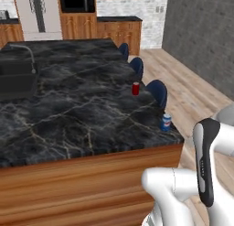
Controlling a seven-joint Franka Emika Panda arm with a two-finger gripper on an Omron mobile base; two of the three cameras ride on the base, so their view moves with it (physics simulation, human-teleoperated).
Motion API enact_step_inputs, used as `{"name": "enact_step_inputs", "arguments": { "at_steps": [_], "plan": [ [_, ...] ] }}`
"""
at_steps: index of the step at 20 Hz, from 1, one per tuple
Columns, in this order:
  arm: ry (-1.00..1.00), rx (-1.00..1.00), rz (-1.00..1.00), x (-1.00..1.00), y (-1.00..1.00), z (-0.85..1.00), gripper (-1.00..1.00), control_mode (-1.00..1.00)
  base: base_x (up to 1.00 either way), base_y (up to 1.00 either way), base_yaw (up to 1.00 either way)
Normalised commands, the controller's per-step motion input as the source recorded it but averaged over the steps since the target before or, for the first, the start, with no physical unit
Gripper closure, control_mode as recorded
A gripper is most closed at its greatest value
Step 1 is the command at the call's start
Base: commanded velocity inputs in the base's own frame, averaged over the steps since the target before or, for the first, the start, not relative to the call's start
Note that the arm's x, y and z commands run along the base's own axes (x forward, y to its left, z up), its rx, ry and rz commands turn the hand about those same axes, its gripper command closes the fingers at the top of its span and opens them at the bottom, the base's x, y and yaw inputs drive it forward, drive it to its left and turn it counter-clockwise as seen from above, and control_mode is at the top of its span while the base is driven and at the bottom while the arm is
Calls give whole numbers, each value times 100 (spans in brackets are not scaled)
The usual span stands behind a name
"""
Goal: Four empty soda cans are scattered around the kitchen. Gather all the cans and cluster them next to the stove for recycling.
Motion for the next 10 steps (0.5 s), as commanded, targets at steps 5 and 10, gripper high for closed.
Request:
{"name": "enact_step_inputs", "arguments": {
  "at_steps": [5,10],
  "plan": [
    [0,0,0,0,0,0,-100,100,14,-40,5],
    [0,0,0,0,0,0,-100,100,21,-8,1]
  ]
}}
